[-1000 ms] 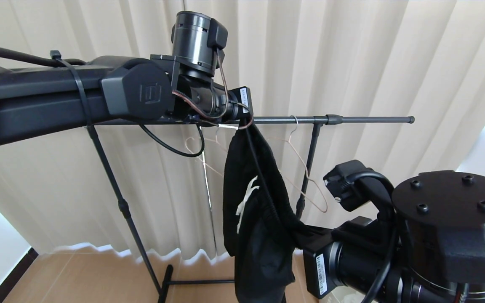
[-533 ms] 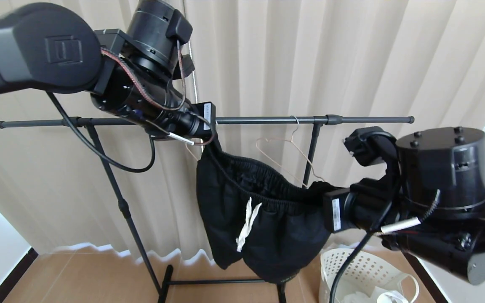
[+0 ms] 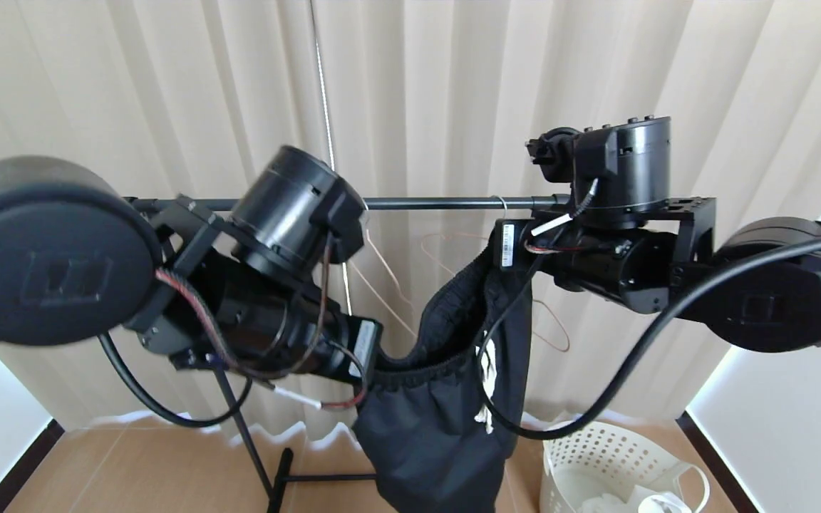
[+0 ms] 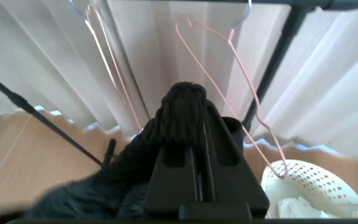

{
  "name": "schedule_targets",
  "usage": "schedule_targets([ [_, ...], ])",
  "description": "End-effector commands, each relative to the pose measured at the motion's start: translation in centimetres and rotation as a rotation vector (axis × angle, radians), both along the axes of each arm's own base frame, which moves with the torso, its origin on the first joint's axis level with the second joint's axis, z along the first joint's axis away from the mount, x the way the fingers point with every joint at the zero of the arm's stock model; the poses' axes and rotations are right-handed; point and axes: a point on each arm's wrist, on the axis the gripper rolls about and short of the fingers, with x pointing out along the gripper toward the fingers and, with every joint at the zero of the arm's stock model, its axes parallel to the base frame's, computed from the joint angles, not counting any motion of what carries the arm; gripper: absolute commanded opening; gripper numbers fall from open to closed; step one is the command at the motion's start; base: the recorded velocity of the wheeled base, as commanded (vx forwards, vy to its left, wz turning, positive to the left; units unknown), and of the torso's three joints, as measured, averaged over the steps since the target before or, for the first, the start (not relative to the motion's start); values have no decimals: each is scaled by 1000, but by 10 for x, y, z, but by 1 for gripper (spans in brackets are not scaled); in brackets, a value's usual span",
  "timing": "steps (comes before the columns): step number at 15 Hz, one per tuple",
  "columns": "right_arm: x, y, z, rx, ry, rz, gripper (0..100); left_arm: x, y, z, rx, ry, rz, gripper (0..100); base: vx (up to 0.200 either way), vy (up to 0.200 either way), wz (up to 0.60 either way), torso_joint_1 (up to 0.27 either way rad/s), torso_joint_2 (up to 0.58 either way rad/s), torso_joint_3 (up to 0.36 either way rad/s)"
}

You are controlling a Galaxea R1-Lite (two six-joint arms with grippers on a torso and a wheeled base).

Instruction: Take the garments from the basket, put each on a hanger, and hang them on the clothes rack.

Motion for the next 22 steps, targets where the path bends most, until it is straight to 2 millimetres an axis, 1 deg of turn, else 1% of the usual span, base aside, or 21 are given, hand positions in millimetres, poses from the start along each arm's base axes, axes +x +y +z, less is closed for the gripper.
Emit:
schedule_targets([
  [1, 31, 22, -22, -23, 19, -2, 0, -38, -25, -18, -10, 38, -108, 0, 0, 0, 0, 0, 0, 0],
  [2, 37, 27, -25, -22, 15, -6, 0, -45, -37, -22, -33, 55, -119, 0, 0, 0, 0, 0, 0, 0],
  [4, 43, 32, -28, -18, 13, -9, 0, -55, -53, -22, -87, 64, -133, 0, 0, 0, 0, 0, 0, 0],
  [5, 43, 32, -28, -18, 13, -9, 0, -57, -57, -23, -102, 67, -127, 0, 0, 0, 0, 0, 0, 0],
  [8, 41, 30, -25, -7, 12, -11, 0, -56, -57, -21, -120, 67, -103, 0, 0, 0, 0, 0, 0, 0],
  [10, 38, 22, -20, 6, 9, -25, 0, -50, -51, -21, -115, 64, -72, 0, 0, 0, 0, 0, 0, 0],
  [13, 25, -11, -11, 3, 20, -74, 0, -27, -24, -15, -104, 14, 64, 0, 0, 0, 0, 0, 0, 0],
  [14, 22, -16, -8, 7, 17, -81, 0, -23, -20, -14, -103, 8, 81, 0, 0, 0, 0, 0, 0, 0],
  [15, 7, -30, 1, 35, 13, -96, 0, -7, -8, -10, -99, -18, 124, 0, 0, 0, 0, 0, 0, 0],
  [16, -4, -37, 3, 43, 15, -97, 0, 2, -3, -5, -107, -39, 149, 0, 0, 0, 0, 0, 0, 0],
  [17, -13, -43, 3, 41, 22, -97, 0, 11, -2, 0, -120, -58, 173, 0, 0, 0, 0, 0, 0, 0],
  [18, -21, -48, -2, 36, 38, -96, 0, 24, -3, 2, -128, -70, 201, 0, 0, 0, 0, 0, 0, 0],
  [19, -23, -49, -9, 23, 58, -95, 0, 35, -5, 4, -133, -91, 229, 0, 0, 0, 0, 0, 0, 0],
  [20, -22, -48, -15, 7, 73, -99, 0, 47, -8, 5, -139, -110, 258, 0, 0, 0, 0, 0, 0, 0],
  [21, -20, -48, -19, -3, 82, -106, 0, 58, -9, 11, -174, -125, 295, 0, 0, 0, 0, 0, 0, 0],
  [22, -22, -49, -17, -6, 82, -104, 0, 68, -11, 14, -200, -131, 319, 0, 0, 0, 0, 0, 0, 0],
])
